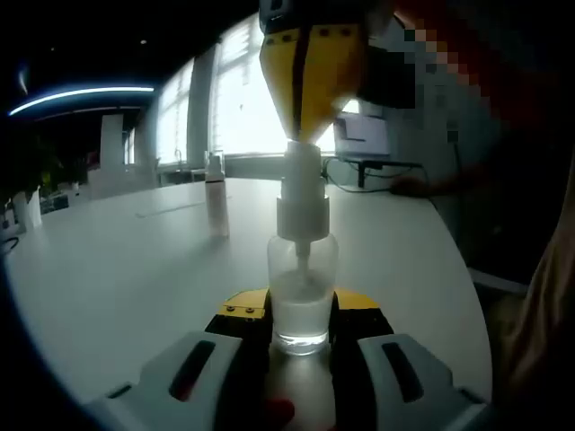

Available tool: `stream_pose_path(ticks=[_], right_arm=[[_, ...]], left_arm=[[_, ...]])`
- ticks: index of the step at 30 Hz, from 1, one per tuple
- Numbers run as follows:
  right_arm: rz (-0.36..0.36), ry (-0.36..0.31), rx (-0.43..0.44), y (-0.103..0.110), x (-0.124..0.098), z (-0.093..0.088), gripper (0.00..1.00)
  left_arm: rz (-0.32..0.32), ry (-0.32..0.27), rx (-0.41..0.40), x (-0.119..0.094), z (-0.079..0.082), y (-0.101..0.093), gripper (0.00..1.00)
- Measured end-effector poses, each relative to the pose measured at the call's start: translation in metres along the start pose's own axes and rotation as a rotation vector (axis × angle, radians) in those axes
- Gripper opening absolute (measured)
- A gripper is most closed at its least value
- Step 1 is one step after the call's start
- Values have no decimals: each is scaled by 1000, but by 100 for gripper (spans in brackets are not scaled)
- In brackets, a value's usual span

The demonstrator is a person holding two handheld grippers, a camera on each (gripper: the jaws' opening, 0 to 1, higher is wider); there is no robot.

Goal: Clamp pump bottle remove cover press pump head put on cover

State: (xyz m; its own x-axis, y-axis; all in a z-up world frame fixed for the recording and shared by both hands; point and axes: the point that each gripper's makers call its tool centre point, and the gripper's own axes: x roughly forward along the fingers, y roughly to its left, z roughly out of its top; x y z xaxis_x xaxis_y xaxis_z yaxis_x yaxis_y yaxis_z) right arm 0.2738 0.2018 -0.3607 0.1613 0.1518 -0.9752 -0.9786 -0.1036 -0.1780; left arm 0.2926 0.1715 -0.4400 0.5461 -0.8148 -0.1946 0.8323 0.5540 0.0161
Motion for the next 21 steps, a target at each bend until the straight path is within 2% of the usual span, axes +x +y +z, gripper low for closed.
stream_pose_path(ticks=[21], right_arm=[[-9,4,-4,0,1,0,0]], left_arm=[[0,0,-1,0,0,-1,15]])
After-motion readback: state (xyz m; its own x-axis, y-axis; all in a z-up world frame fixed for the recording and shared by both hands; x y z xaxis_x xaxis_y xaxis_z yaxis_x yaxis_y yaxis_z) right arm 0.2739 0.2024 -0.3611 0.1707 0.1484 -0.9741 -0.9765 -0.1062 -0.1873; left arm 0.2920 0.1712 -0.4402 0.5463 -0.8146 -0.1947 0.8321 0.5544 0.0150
